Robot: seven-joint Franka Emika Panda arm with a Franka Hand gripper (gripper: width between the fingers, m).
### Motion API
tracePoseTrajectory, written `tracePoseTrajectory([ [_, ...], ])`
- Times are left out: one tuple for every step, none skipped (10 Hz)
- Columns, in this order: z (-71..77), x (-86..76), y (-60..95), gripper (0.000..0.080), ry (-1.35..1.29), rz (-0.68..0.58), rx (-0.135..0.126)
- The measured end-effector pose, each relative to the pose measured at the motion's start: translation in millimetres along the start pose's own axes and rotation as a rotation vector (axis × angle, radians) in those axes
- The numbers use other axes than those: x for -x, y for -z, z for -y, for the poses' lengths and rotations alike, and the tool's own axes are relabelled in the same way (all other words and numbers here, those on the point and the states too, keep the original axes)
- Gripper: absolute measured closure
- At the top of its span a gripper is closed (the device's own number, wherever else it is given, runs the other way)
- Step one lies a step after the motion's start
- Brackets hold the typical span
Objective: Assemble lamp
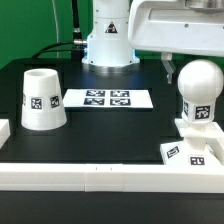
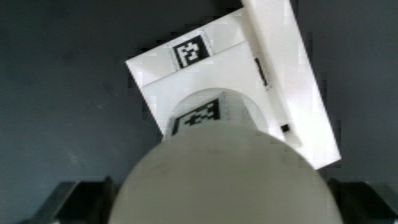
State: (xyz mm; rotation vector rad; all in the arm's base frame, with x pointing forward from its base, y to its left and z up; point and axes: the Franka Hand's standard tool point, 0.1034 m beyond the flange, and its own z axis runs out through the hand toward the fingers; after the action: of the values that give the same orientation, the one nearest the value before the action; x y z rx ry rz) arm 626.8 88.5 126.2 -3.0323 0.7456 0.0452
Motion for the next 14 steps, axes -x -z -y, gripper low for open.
tracePoseTrajectory([
  [0.1, 0.1, 0.1, 0.0222, -0.082, 0.002, -0.003],
  [0.5, 0.3, 0.0, 0.0222, -0.149, 0.006, -0.007],
  [1.1, 0.8, -0.2, 0.0222, -0.218, 0.012, -0.014],
  [3.0, 1.9, -1.3, 0.0222, -0.334, 0.026, -0.027],
  [5.3, 2.7, -2.6, 0.0222, -0.446, 0.038, -0.033],
  [6.6, 3.0, -2.9, 0.0222, -0.549, 0.044, -0.035],
  [7.6, 3.4, -3.3, 0.0222, -0.629, 0.054, -0.041],
  [7.9, 3.4, -3.4, 0.0222, -0.681, 0.065, -0.049],
  [8.1, 2.9, -3.4, 0.0222, -0.742, 0.074, -0.055],
  [8.5, 2.9, -3.3, 0.0222, -0.771, 0.078, -0.058],
  [9.9, 4.2, -3.7, 0.0215, -0.775, 0.081, -0.059],
  [10.1, 4.5, -4.0, 0.0124, -0.761, 0.081, -0.059],
  [9.9, 4.6, -3.9, 0.0124, -0.712, 0.078, -0.059],
  [10.0, 4.5, -3.2, 0.0104, -0.622, 0.075, -0.063],
])
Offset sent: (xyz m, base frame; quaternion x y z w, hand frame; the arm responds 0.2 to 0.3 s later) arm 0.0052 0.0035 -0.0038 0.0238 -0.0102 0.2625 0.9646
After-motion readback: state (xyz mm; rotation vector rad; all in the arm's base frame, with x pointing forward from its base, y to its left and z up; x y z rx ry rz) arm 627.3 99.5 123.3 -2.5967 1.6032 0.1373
